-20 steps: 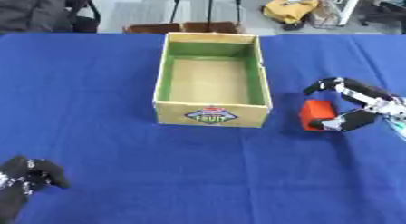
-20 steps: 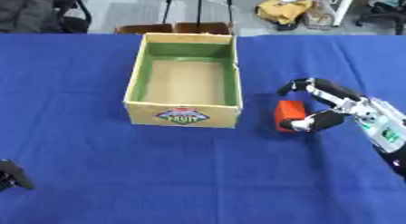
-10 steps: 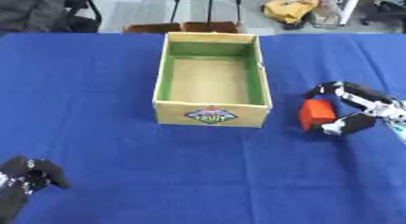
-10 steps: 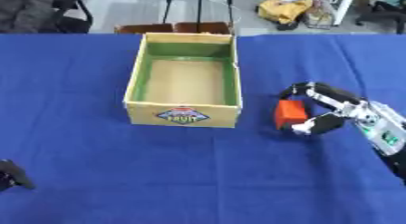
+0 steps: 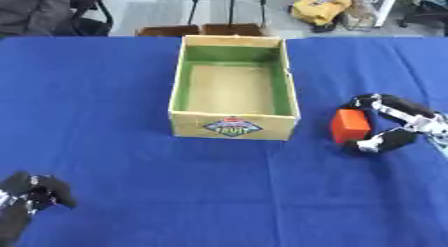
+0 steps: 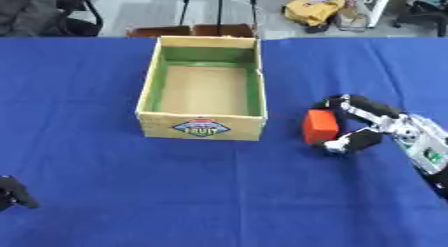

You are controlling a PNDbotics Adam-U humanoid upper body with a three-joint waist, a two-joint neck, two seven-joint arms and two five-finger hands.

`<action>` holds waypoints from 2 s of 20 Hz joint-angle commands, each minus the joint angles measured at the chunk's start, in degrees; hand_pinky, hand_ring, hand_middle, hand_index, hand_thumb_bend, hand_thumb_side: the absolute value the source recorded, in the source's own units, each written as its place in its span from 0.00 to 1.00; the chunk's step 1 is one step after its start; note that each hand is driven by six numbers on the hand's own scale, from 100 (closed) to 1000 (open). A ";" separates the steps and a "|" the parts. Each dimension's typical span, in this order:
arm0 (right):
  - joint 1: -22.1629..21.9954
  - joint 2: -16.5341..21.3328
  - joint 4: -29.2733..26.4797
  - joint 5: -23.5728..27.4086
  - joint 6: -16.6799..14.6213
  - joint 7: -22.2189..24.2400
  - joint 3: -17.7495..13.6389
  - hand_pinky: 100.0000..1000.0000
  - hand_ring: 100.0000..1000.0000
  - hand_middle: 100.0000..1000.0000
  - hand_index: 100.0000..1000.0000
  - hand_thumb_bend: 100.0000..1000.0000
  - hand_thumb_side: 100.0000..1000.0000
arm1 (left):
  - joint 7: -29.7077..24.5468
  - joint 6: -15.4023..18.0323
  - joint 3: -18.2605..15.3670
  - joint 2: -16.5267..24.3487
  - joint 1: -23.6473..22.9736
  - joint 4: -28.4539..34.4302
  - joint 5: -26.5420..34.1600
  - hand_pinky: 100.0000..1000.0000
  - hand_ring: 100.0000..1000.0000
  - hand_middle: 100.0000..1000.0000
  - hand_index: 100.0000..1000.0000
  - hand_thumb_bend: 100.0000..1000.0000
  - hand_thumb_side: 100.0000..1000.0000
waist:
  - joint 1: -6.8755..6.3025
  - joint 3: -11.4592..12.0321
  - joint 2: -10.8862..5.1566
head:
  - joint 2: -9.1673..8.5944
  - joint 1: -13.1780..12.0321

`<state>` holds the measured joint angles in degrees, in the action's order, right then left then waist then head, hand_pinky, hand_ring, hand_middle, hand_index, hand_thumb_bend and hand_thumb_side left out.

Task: Pick up objects on the table and place them in the box.

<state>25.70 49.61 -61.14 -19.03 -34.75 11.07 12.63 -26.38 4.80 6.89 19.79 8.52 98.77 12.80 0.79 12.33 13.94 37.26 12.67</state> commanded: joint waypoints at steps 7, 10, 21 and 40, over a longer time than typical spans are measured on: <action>0.73 1.58 -0.01 -0.88 -0.39 -1.97 -1.15 0.75 0.69 0.50 0.68 0.39 0.24 | 0.09 0.28 -0.13 1.00 0.51 1.10 0.02 0.59 0.51 0.45 0.61 0.14 1.00 | -0.12 -0.16 -0.68 | -0.16 -0.16; 0.83 1.51 -0.14 -1.27 -0.18 -3.72 -1.26 0.73 0.63 0.42 0.61 0.29 0.12 | 0.10 0.30 -0.15 0.98 0.49 1.08 0.00 0.59 0.51 0.45 0.61 0.14 1.00 | -0.14 -0.19 -0.67 | -0.11 -0.20; 0.67 1.60 -1.02 -0.97 1.21 -10.22 -1.22 0.66 0.50 0.16 0.31 0.00 0.00 | 0.06 0.36 -0.18 0.95 0.39 1.00 -0.08 0.59 0.51 0.45 0.61 0.14 1.00 | -0.23 -0.43 -0.76 | -0.14 -0.30; 1.92 8.68 -15.71 10.00 2.50 -6.80 -1.19 0.67 0.52 0.14 0.29 0.00 0.00 | 0.35 0.28 -0.68 1.24 0.13 1.03 -0.13 0.59 0.51 0.45 0.61 0.15 1.00 | 0.54 -1.15 -1.09 | -0.97 -1.05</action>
<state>26.73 55.13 -75.12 -10.38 -32.36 3.87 12.39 -26.15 5.02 6.83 19.78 8.48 98.79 12.62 1.35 11.16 13.92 36.94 11.67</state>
